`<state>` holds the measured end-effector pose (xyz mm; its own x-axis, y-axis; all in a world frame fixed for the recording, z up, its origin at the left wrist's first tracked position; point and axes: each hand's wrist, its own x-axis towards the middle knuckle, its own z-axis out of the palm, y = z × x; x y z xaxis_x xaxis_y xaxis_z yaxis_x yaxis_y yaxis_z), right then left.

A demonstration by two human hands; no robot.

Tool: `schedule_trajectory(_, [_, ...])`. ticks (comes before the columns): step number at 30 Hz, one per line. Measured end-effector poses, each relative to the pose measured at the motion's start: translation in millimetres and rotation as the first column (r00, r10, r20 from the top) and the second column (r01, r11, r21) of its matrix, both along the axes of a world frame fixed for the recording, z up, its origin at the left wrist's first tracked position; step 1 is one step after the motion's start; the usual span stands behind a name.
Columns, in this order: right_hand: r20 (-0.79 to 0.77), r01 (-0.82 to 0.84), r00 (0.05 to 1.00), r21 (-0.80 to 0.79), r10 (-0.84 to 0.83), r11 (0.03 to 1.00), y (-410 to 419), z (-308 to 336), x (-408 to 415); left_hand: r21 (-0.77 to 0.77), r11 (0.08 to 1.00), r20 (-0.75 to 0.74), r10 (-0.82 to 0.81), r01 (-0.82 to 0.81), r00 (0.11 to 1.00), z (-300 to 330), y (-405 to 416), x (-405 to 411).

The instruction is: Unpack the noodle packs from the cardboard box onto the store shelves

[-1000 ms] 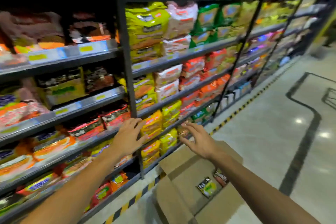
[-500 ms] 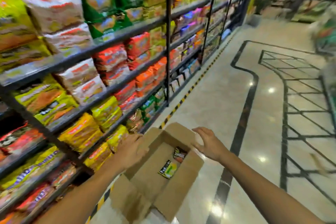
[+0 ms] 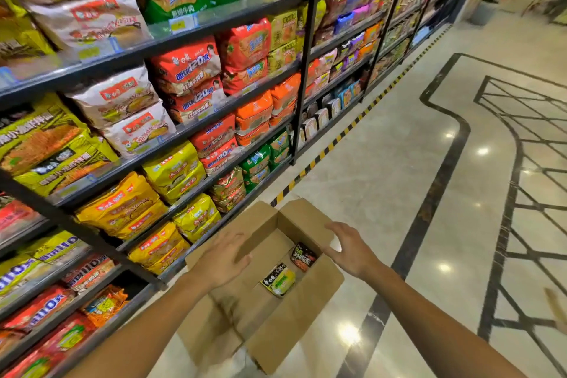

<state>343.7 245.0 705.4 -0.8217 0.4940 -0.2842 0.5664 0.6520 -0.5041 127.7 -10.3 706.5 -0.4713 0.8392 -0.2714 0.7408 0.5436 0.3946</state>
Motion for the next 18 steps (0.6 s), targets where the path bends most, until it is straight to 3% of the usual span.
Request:
schedule_trajectory(8, [0.188, 0.024, 0.982, -0.025, -0.019, 0.999, 54, -54, -41, -0.126, 0.991, 0.181, 0.075, -0.052, 0.981, -80, 35, -43])
schedule_trajectory(14, [0.319, -0.013, 0.947, -0.075, 0.036, 0.997, 102, -104, -70, -0.189, 0.971, 0.316, 0.199, -0.144, 0.928, -129, 69, -56])
schedule_trajectory(18, [0.363, 0.004, 0.93, -0.145, 0.05, 0.989, 140, -161, -101, -0.245, 0.931, 0.365, 0.347, -0.27, 0.864, -196, 98, -64])
